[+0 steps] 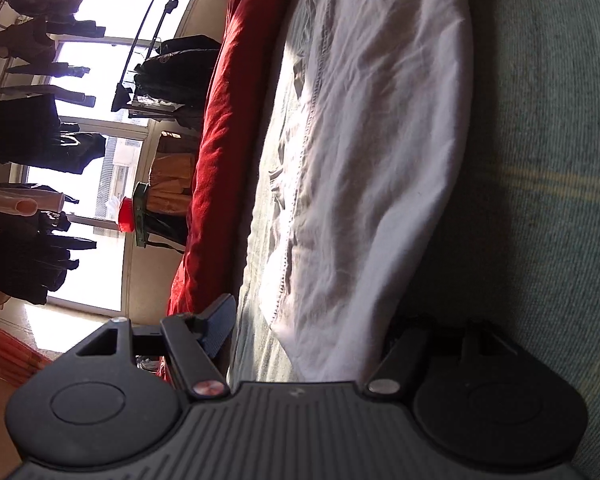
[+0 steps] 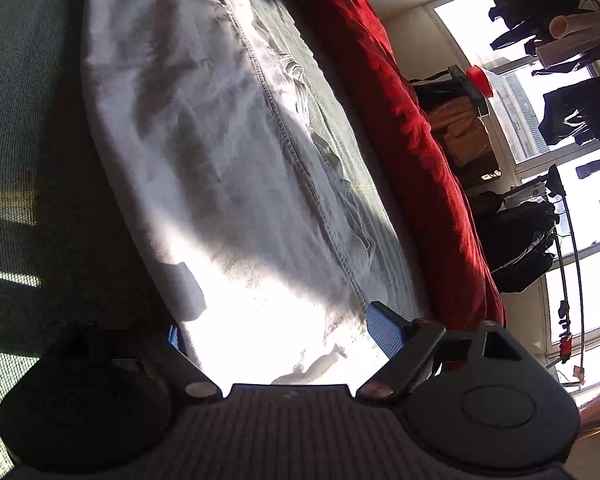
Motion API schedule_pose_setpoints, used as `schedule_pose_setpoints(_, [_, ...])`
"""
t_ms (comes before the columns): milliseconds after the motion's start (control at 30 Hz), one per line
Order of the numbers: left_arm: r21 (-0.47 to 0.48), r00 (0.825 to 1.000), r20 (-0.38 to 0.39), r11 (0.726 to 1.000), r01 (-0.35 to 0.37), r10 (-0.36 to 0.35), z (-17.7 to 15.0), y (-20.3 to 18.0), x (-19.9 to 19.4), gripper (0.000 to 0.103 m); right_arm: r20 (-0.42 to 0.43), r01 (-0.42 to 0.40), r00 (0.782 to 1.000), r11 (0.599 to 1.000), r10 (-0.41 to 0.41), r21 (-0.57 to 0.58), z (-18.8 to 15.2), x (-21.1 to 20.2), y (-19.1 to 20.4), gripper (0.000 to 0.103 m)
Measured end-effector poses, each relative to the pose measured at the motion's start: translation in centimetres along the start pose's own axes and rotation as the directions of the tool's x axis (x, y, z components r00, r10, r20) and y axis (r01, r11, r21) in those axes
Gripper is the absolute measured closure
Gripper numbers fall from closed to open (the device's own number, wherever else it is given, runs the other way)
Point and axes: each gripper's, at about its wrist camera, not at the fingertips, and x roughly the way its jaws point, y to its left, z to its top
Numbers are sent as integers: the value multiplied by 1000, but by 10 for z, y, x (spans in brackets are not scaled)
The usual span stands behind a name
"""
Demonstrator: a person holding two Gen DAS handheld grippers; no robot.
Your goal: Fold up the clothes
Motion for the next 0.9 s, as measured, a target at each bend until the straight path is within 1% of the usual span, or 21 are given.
schedule_pose_setpoints(67, [-4, 1000, 3, 1000, -2, 2, 2, 0, 1, 34, 36, -16, 999, 1000, 16, 0, 12, 0, 5, 16])
schedule_pose_setpoints(133, [-9, 1000, 5, 1000, -5, 5, 3, 0, 2, 33, 49, 0, 999, 999, 3, -45, 21, 6, 12, 16])
schedule_pose_setpoints(167, [-11, 1000, 5, 1000, -6, 6, 3, 0, 3, 33, 48, 13, 999, 997, -10, -69, 20, 7, 14, 16])
schedule_pose_setpoints(233, [-16, 1000, 6, 1000, -9, 9, 4, 0, 4, 33, 28, 27, 999, 997, -25, -71, 11, 8, 9, 16])
schedule_pose_setpoints(300, [-20, 1000, 8, 1000, -12, 12, 5, 1, 5, 33, -6, 61, 998, 994, -62, -92, -3, 11, 4, 16])
schedule_pose_setpoints(367, [-25, 1000, 9, 1000, -15, 15, 5, 1, 6, 33, -31, 62, 997, 995, -65, -76, -13, 15, -3, 17])
schedule_pose_setpoints(433, [-29, 1000, 10, 999, -18, 18, 6, 1, 7, 33, -22, 40, 999, 998, -40, -38, -7, 20, -7, 18])
schedule_pose_setpoints(533, [-30, 1000, 11, 1000, -7, 7, 6, -1, 5, 34, 23, 27, 999, 997, -26, -66, 13, 29, 0, 20])
schedule_pose_setpoints(567, [-30, 1000, 11, 1000, -3, 3, 6, -2, 4, 40, 25, 23, 999, 996, -21, -85, 16, 33, 2, 21])
schedule_pose_setpoints(600, [-30, 1000, 11, 1000, 1, -1, 6, -2, 4, 52, 26, 15, 1000, 995, -12, -98, 18, 36, 3, 25])
schedule_pose_setpoints(633, [-30, 1000, 11, 1000, 5, -5, 6, -3, 3, 59, 22, -2, 1000, 995, 4, -98, 18, 36, 2, 33])
schedule_pose_setpoints(667, [-30, 1000, 12, 1000, 9, -9, 6, -4, 3, 75, 18, -19, 1000, 995, 21, -97, 17, 36, 1, 39])
schedule_pose_setpoints(700, [-30, 1000, 12, 999, 13, -13, 6, -4, 2, 90, 12, -31, 999, 995, 33, -99, 17, 36, 0, 58])
schedule_pose_setpoints(733, [-30, 1000, 12, 999, 17, -17, 6, -5, 2, 95, 3, -34, 999, 994, 35, -107, 17, 36, 2, 81])
schedule_pose_setpoints(767, [-28, 1000, 15, 1000, 13, -13, 7, -6, 1, 97, -6, -37, 999, 993, 36, -114, 17, 35, 3, 85])
schedule_pose_setpoints(800, [-34, 1000, 17, 999, 8, -7, 8, -5, 0, 99, -13, -38, 999, 992, 37, -121, 17, 35, 4, 85])
schedule_pose_setpoints(900, [-62, 1000, 26, 998, -10, 12, 11, 6, -4, 100, -24, -41, 999, 990, 38, -132, 20, 36, 3, 86])
